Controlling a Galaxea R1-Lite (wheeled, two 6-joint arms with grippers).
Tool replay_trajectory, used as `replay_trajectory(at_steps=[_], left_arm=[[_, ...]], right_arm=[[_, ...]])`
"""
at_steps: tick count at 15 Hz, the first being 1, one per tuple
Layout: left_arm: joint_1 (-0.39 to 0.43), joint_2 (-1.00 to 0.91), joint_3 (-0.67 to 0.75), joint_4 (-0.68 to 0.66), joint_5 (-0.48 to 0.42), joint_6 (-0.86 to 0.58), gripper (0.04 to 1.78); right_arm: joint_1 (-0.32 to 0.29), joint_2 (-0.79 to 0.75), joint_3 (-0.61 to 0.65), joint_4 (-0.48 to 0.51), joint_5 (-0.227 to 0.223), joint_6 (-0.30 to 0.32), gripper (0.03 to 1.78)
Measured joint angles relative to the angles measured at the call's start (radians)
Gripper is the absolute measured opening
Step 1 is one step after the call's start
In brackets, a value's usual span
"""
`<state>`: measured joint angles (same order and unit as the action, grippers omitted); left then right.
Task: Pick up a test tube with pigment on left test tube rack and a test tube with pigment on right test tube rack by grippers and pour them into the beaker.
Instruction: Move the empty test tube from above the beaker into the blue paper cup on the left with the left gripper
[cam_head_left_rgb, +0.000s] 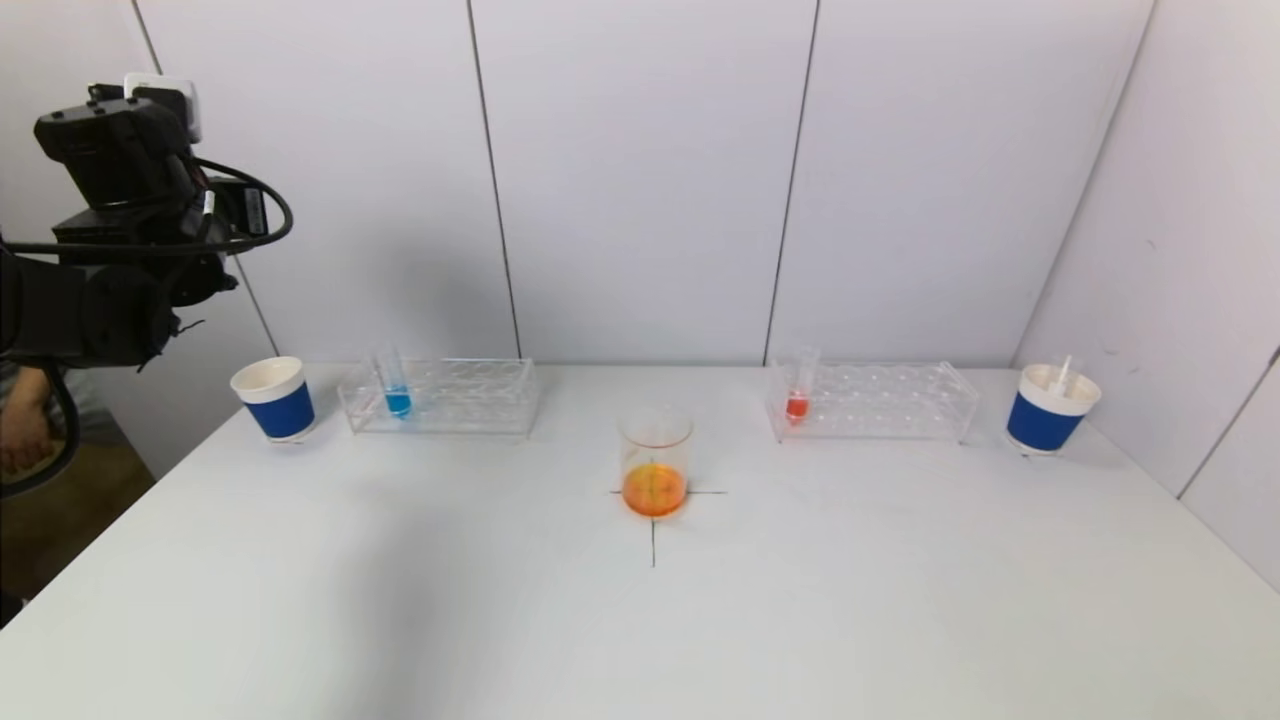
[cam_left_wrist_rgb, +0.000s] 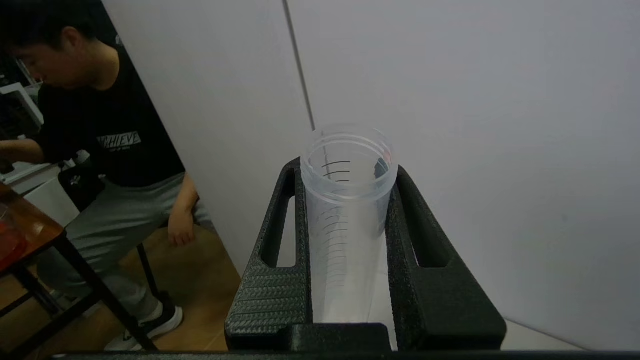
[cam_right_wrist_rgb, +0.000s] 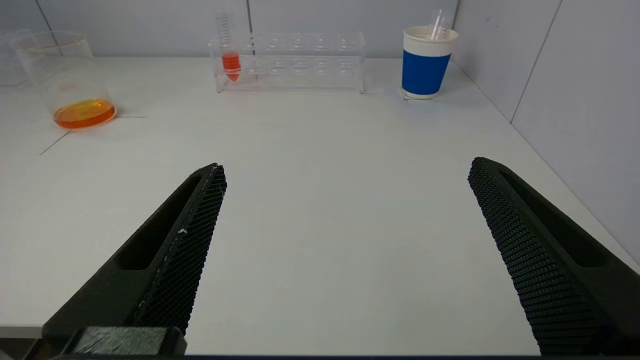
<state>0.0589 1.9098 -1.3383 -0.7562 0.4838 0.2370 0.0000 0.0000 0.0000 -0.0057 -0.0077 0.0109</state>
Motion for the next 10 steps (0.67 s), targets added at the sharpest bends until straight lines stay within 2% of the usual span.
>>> replay_trajectory(at_steps=[5, 10], left_arm=[[0.096, 0.084, 0.048, -0.002, -0.031, -0.116, 0.44], [0.131, 0.176, 0.045, -0.013, -0.091, -0.183, 0.44]], right_arm=[[0.0, 0.0, 0.0, 0.0, 0.0, 0.0, 1.76], [0.0, 0.0, 0.0, 0.0, 0.0, 0.0, 1.76]])
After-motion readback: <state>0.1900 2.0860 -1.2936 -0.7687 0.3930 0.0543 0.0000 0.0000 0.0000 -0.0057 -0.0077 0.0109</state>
